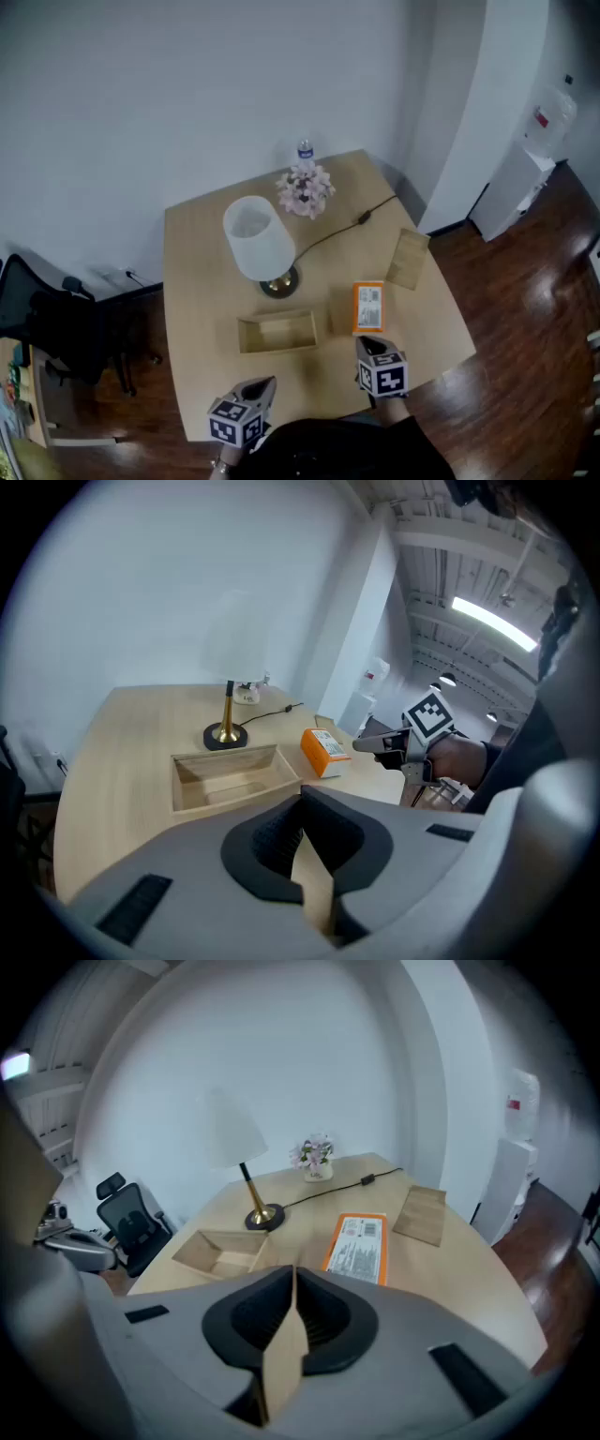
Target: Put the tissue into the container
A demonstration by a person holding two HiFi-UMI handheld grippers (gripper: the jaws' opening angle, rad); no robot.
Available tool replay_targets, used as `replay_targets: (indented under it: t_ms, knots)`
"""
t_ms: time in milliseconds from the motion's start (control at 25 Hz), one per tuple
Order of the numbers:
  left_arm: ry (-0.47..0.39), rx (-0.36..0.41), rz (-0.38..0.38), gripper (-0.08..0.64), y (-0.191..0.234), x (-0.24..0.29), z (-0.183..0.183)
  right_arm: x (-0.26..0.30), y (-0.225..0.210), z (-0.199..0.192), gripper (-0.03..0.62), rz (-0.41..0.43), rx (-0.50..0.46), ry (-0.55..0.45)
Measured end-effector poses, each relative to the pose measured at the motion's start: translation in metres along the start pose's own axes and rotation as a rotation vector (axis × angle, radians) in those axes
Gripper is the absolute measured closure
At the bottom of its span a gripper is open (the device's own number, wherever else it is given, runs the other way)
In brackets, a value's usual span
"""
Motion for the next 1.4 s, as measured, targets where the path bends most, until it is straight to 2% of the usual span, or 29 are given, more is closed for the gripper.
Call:
replay_targets:
  t_ms: [40,80,120,240,280,400,600,840,1040,1160,1400]
  knots:
    - [-0.002,-0.003,0.004,0.574,0.000,0.001,0.003,0.009,-0.007,0.007,0.512,-0.019,0.006,0.001]
    - [-0.004,-0.006,0.009,0.574,0.001,0.001,0.006,0.018,-0.014,0.013,0.366,-0.040,0.014,0.003]
    - [-0.006,-0.008,0.015,0.574,0.001,0.002,0.007,0.027,-0.023,0.018,0.289,-0.064,0.023,0.006]
    - [0.000,-0.016,0.036,0.574,0.002,0.004,0.006,0.056,-0.049,0.028,0.151,-0.150,0.041,0.030]
    - [0.005,-0.021,0.046,0.574,0.002,0.003,0.004,0.065,-0.055,0.029,0.127,-0.170,0.042,0.046]
    - [0.013,-0.050,0.085,0.574,0.007,-0.002,-0.002,0.091,-0.065,0.029,0.104,-0.190,0.034,0.104]
    - [0.017,-0.096,0.142,0.574,0.017,-0.010,-0.008,0.124,-0.072,0.022,0.104,-0.199,0.012,0.180]
    - [0.003,-0.111,0.190,0.574,0.023,-0.015,0.003,0.144,-0.078,0.008,0.104,-0.190,-0.021,0.259]
    - [-0.017,-0.132,0.174,0.574,0.011,-0.010,0.001,0.153,-0.075,0.001,0.106,-0.133,-0.001,0.276]
    - [-0.017,-0.135,0.170,0.574,0.008,-0.011,-0.005,0.153,-0.081,0.006,0.128,-0.100,0.003,0.259]
    - [-0.058,-0.135,0.166,0.574,0.011,-0.015,-0.004,0.118,-0.083,0.022,0.156,-0.044,-0.050,0.219]
Point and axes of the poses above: the fingertips, and each gripper's own axes: x forward along the fingers, y to its left, z out of its top, the point moved 1 cm from there along -x, backward along the fingers, and after that the axes turned 10 degrees about -z, right-handed, at the moved point
